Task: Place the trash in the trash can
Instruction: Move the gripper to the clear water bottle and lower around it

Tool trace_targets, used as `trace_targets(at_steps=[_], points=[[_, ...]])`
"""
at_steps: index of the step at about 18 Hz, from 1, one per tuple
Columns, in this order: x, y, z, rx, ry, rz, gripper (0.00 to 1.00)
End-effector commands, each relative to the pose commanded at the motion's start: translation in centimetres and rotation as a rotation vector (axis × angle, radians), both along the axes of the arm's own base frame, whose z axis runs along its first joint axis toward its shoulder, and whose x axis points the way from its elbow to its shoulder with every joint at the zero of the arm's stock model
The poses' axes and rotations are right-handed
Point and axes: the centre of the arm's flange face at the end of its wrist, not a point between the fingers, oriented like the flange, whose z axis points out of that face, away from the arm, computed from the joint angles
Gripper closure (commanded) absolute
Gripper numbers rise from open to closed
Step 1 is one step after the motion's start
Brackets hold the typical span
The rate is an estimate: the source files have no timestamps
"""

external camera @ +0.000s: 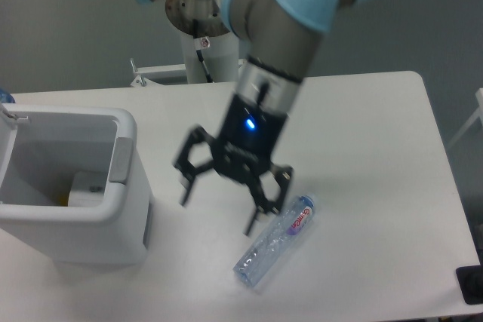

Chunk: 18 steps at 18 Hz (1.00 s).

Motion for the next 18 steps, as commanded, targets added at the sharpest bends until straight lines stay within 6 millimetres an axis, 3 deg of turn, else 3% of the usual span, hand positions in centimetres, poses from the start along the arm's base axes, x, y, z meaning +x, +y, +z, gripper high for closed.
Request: trace_targets(at_steps=[9, 12, 18], points=[[-1.6, 0.4, -9.5, -0.243, 0.016, -0.056, 0.00], [-1.1, 0.2, -12.9, -0.347, 0.045, -0.096, 0.00], [2.3, 2.6, -18.1, -0.511, 0.120, -0.153, 0.00]])
